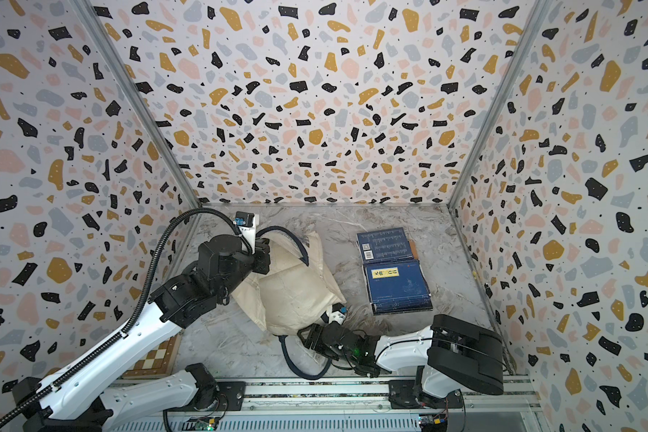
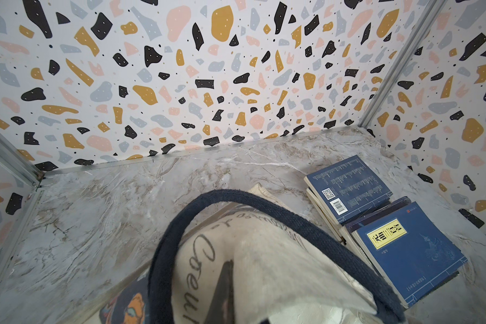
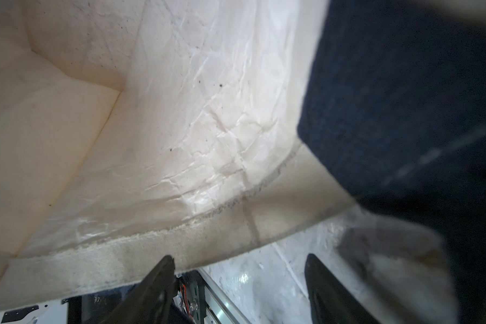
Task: Take out the books from the canvas bag
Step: Adjust the canvas bag at the center of the board.
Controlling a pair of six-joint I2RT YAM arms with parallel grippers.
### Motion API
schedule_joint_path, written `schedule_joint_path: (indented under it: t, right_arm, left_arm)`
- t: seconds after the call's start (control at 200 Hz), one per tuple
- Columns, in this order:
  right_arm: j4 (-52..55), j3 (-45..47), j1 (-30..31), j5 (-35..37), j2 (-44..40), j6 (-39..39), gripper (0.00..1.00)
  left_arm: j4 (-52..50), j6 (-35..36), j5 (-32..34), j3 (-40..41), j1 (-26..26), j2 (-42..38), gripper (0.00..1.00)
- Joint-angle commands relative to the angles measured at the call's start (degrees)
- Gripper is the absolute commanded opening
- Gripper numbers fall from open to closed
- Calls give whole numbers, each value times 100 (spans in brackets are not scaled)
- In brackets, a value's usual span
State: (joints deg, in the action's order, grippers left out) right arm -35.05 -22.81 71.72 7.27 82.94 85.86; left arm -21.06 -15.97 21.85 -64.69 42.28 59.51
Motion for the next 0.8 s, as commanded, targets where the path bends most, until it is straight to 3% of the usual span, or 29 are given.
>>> schedule_joint_path:
  t: [0.0,0.531,0.656,0.791]
  right_arm:
    - [-439,55,10,266,98,221,74]
    - [-2019,-127,-428,352,781,-417,70]
    - [-2394,-133,-425,325,907,-519,65]
    - [-2536,-208,-450,377,931,-795,53]
  left_arm:
    - [669,-97,107,-246,68,-175,0]
    - [890,-422,-40,109,255,-455,0]
    - [984,-474,-62,218,287,-494,0]
    - [996,-546,-101,361,311,-547,0]
